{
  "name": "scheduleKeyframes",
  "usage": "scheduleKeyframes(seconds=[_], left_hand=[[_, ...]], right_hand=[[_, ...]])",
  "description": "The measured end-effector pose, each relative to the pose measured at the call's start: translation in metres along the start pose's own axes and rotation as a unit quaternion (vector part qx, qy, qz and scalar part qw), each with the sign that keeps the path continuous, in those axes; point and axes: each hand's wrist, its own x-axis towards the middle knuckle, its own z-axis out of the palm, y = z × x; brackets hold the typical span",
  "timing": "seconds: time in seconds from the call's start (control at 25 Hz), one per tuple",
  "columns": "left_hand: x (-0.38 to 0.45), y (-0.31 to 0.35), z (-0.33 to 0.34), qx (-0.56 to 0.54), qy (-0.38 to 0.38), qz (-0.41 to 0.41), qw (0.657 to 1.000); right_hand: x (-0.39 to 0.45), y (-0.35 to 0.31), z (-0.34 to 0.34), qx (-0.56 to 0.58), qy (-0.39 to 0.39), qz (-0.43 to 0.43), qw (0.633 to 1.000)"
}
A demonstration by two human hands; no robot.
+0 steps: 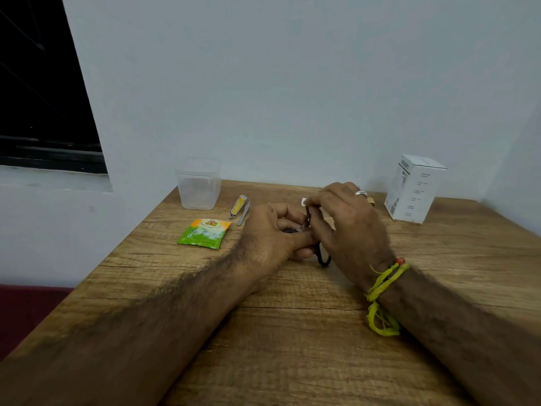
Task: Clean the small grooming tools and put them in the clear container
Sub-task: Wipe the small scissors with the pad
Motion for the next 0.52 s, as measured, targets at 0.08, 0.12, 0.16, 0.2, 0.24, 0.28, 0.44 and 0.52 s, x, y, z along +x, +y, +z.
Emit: scheduleKeyframes(seconds=[0.08,0.12,0.16,0.2,0.24,0.28,0.44,0.52], left_hand=[[0.001,0.000,0.000,-0.001,0.003,-0.002,1.000],[0.001,0.000,0.001,-0.003,0.003,-0.004,1.000],[0.001,0.000,0.002,-0.006,0.003,-0.006,1.000],[0.001,0.000,0.002,-0.008,0.003,-0.006,1.000],[0.001,0.000,0.001,-0.009,0.004,-0.005,1.000],[0.001,0.000,0.001,-0.011,0.004,-0.004,1.000],[0.002,-0.001,-0.001,-0.005,-0.002,-0.007,1.000],[0.002,0.000,-0.001,-0.006,0.001,-0.008,1.000]], right_hand=[[0.001,0.001,-0.001,-0.001,0.000,-0.004,1.000],[0.001,0.001,-0.002,-0.009,-0.003,-0.008,1.000],[0.000,0.001,-0.003,-0.020,-0.007,-0.013,1.000],[0.001,0.001,-0.003,-0.026,-0.012,-0.016,0.999],[0.002,0.000,-0.003,-0.028,-0.018,-0.020,0.999],[0.001,0.000,-0.004,-0.031,-0.026,-0.027,0.999],[0.000,0.003,-0.010,-0.035,-0.003,-0.025,0.999],[0.001,0.000,-0.010,-0.025,0.025,-0.007,0.999]])
